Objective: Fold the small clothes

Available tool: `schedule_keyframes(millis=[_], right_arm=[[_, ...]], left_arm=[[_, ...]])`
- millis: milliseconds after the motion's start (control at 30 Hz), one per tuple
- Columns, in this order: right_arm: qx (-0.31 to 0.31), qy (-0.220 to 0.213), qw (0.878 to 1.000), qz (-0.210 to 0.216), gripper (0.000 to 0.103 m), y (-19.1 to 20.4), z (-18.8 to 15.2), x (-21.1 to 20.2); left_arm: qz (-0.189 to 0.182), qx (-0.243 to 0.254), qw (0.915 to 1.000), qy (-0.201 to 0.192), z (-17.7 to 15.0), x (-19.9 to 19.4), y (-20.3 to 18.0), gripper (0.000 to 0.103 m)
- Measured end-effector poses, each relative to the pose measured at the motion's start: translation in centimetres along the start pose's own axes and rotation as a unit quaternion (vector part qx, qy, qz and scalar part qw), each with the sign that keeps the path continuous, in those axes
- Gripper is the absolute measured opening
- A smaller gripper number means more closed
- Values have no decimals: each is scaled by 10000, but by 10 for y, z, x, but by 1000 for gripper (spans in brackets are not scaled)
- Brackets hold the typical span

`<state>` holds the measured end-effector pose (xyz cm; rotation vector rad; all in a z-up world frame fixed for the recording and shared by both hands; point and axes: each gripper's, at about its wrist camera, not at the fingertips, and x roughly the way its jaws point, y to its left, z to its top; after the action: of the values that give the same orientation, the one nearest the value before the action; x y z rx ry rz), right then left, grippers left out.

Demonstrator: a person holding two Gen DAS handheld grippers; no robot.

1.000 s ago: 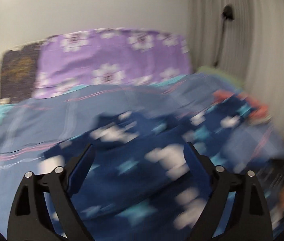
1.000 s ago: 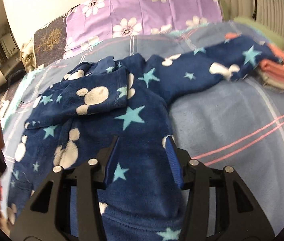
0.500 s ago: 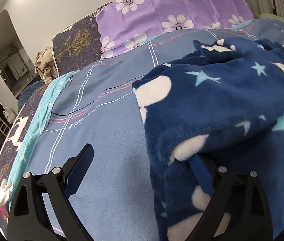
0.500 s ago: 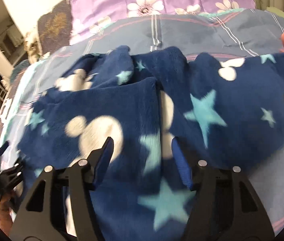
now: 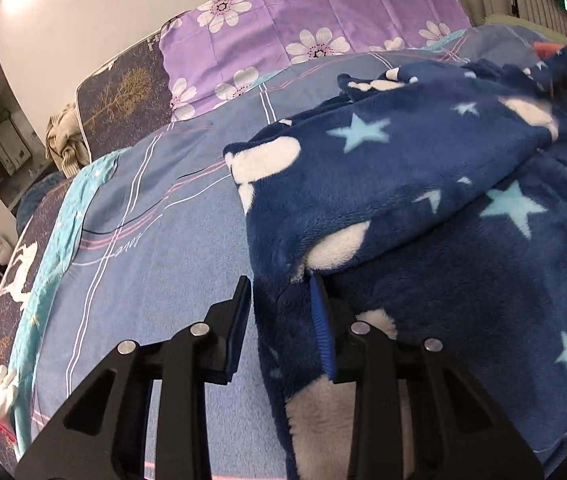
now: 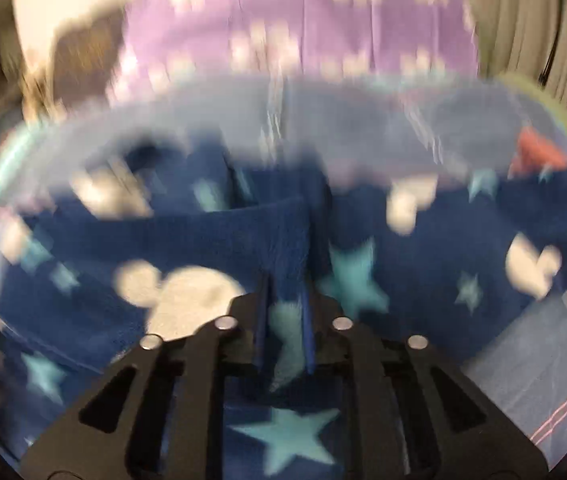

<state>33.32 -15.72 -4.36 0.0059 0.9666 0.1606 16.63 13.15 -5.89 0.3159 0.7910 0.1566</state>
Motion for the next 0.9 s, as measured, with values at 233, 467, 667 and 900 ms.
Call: schedule_keyframes(millis=[233,467,667,900], right_arm=[[-25,-804,9933,831,25,13,-12,-50],[-428,-249,9960,748,49,39,-38,1],[-303,-193,9960,812,40,35,-31,-8],[2294,-1702,9583,96,26,-124,-35,-82]], left_arm=[[-916,-682,9923,-482,29,-38,6,32],[-1702,-1040,9797,181,68,39,-37,32],[-1508,-919,9840,244,56,60,-58,33],[-1473,-920,9846,200,57,56,-58,33]])
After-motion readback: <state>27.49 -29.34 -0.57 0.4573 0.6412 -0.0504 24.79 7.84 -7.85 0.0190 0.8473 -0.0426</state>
